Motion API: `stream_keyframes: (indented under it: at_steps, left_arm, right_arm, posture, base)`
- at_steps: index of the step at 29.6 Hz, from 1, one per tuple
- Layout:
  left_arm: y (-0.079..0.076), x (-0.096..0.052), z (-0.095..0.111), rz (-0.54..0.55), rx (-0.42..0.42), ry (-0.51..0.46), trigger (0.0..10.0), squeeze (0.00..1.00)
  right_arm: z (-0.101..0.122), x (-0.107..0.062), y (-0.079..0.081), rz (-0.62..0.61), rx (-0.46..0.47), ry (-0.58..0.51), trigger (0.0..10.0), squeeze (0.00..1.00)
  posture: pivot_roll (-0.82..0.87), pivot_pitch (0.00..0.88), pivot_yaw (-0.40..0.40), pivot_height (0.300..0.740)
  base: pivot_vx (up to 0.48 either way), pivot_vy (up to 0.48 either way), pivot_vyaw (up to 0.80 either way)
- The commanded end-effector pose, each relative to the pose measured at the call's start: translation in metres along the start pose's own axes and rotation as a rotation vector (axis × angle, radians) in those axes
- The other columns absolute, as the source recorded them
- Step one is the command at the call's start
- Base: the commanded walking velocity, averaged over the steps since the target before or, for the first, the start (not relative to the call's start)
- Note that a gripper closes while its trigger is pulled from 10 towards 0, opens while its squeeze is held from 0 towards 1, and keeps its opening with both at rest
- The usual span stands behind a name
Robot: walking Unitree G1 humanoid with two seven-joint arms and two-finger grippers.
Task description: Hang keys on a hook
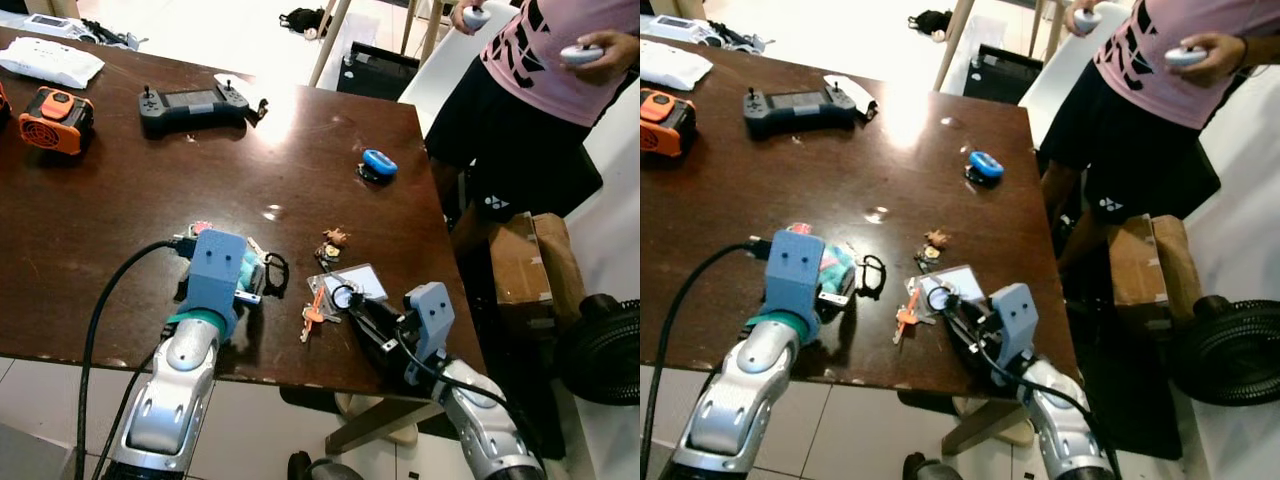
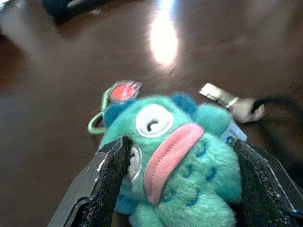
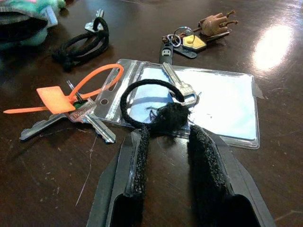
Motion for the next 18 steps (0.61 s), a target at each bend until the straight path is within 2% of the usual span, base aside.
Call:
stream_keyframes:
  at_steps: [1,4,5,6,7,8,9,10,11,12,13,15,16,18]
  left_arm:
    - [-0.010,-0.004,-0.033,-0.036,0.089,0.126,10.0,0.00]
    - [-0.012,-0.004,-0.038,-0.044,0.130,0.129,10.0,0.00]
    - [-0.015,-0.004,-0.049,-0.062,0.185,0.151,10.0,0.00]
    - [-0.015,-0.004,-0.049,-0.062,0.185,0.151,10.0,0.00]
    - [-0.017,-0.003,-0.057,-0.070,0.234,0.173,10.0,0.00]
    - [-0.017,-0.003,-0.057,-0.070,0.234,0.173,10.0,0.00]
    - [-0.017,-0.001,-0.064,-0.064,0.285,0.187,10.0,0.00]
    - [-0.017,-0.001,-0.064,-0.064,0.285,0.187,10.0,0.00]
    - [-0.018,0.000,-0.070,-0.061,0.312,0.203,8.6,0.00]
    - [-0.018,0.000,-0.070,-0.061,0.312,0.203,8.6,0.00]
    - [-0.018,0.001,-0.073,-0.062,0.322,0.215,2.0,0.00]
    - [-0.018,0.001,-0.073,-0.062,0.322,0.215,2.0,0.00]
    - [-0.018,0.002,-0.075,-0.066,0.327,0.224,0.0,0.00]
    - [-0.018,0.002,-0.077,-0.071,0.318,0.232,0.0,0.00]
  right_arm:
    - [-0.022,-0.010,-0.003,-0.031,0.050,0.082,10.0,0.00]
    - [-0.022,-0.010,-0.003,-0.031,0.051,0.080,10.0,0.00]
    - [-0.022,-0.009,-0.002,-0.031,0.052,0.079,10.0,0.00]
    - [-0.022,-0.009,-0.002,-0.031,0.052,0.079,10.0,0.00]
    - [-0.022,-0.009,-0.002,-0.031,0.054,0.079,10.0,0.00]
    - [-0.022,-0.009,-0.002,-0.031,0.054,0.079,10.0,0.00]
    - [-0.022,-0.008,-0.001,-0.030,0.055,0.077,10.0,0.00]
    - [-0.022,-0.008,-0.001,-0.030,0.055,0.077,10.0,0.00]
    - [-0.021,-0.007,-0.001,-0.030,0.056,0.076,10.0,0.00]
    - [-0.021,-0.007,-0.001,-0.030,0.056,0.076,10.0,0.00]
    - [-0.021,-0.007,-0.001,-0.030,0.057,0.073,10.0,0.00]
    - [-0.021,-0.007,-0.001,-0.030,0.057,0.073,10.0,0.00]
    - [-0.021,-0.007,0.000,-0.031,0.058,0.072,10.0,0.00]
    - [-0.021,-0.007,0.000,-0.032,0.059,0.070,10.0,0.00]
  posture:
    - [-0.11,0.125,-0.097,0.740]
    - [-0.11,0.125,-0.097,0.740]
    - [-0.10,0.130,-0.097,0.740]
    - [-0.10,0.130,-0.097,0.740]
    - [-0.10,0.130,-0.097,0.740]
    - [-0.10,0.130,-0.097,0.740]
    - [-0.10,0.133,-0.097,0.740]
    - [-0.10,0.133,-0.097,0.740]
    - [-0.10,0.135,-0.097,0.740]
    - [-0.10,0.135,-0.097,0.740]
    - [-0.10,0.136,-0.095,0.740]
    - [-0.10,0.136,-0.095,0.740]
    - [-0.10,0.138,-0.093,0.740]
    - [-0.10,0.139,-0.091,0.740]
  base:
    - [0.000,0.000,0.00]
    - [0.000,0.000,0.00]
    - [0.000,0.000,0.00]
    - [0.000,0.000,0.00]
    - [0.000,0.000,0.00]
    - [0.000,0.000,0.00]
    - [0.000,0.000,0.00]
    - [0.000,0.000,0.00]
    - [0.000,0.000,0.00]
    - [0.000,0.000,0.00]
    - [0.000,0.000,0.00]
    - [0.000,0.000,0.00]
    - [0.000,0.000,0.00]
    - [0.000,0.000,0.00]
Point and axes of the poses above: a point about 5 cm out from each wrist's last joint towards the gripper, its own x axis pointing out of the wrist towards the gripper, its own z axis along the axis of the wrist's last joint, y = z × x, the point moved 1 cm from there along x, pointing out of the wrist towards the gripper, and after that the axes turned 11 degrees about x, right-handed, at the moved point
